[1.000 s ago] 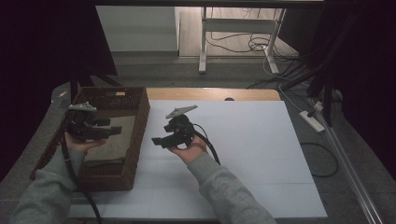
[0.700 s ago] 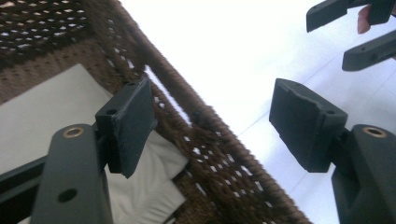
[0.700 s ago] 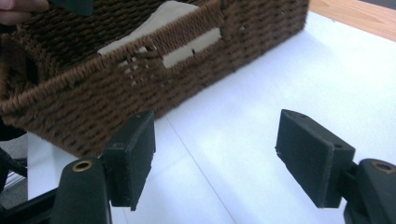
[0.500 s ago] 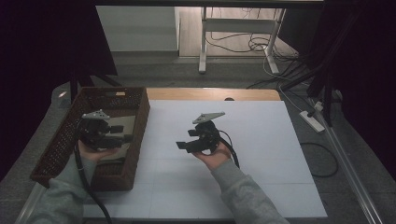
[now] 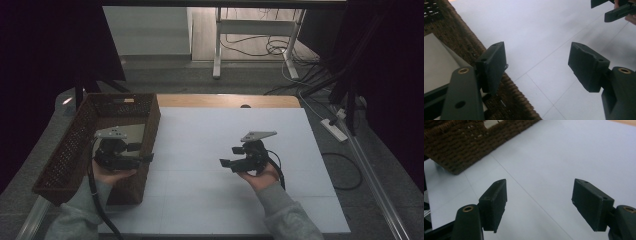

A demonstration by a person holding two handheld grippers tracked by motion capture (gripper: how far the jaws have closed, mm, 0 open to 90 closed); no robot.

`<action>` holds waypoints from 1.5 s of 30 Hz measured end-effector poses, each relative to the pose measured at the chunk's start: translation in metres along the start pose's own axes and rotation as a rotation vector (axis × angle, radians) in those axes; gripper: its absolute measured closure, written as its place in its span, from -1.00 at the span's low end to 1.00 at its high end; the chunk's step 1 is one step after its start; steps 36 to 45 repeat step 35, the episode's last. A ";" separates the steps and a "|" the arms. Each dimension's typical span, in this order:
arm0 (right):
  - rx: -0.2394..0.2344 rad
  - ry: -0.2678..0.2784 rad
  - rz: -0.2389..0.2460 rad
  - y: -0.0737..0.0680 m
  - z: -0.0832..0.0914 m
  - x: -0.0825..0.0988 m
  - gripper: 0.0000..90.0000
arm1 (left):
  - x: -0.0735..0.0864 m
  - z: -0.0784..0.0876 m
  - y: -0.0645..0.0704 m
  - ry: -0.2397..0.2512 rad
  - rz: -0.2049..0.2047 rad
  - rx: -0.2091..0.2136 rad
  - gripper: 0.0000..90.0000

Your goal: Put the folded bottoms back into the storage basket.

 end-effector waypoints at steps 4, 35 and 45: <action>0.027 -0.009 -0.016 0.011 0.016 0.014 -0.37 | 0.005 -0.002 0.004 0.002 0.002 0.003 -0.34; 0.124 -0.029 -0.044 0.057 0.075 0.073 -0.39 | 0.018 -0.003 0.025 0.016 -0.027 0.022 -0.35; 0.124 -0.029 -0.044 0.057 0.075 0.073 -0.39 | 0.018 -0.003 0.025 0.016 -0.027 0.022 -0.35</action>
Point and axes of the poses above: each handheld gripper's, and its own axes: z roughly backward along the jaws, x roughly out of its underside, y roughly to its right, the point moved 7 cm from there along -z, roughly forward along the jaws, and after that the axes turned 1 degree about x, right-handed, at the moved point
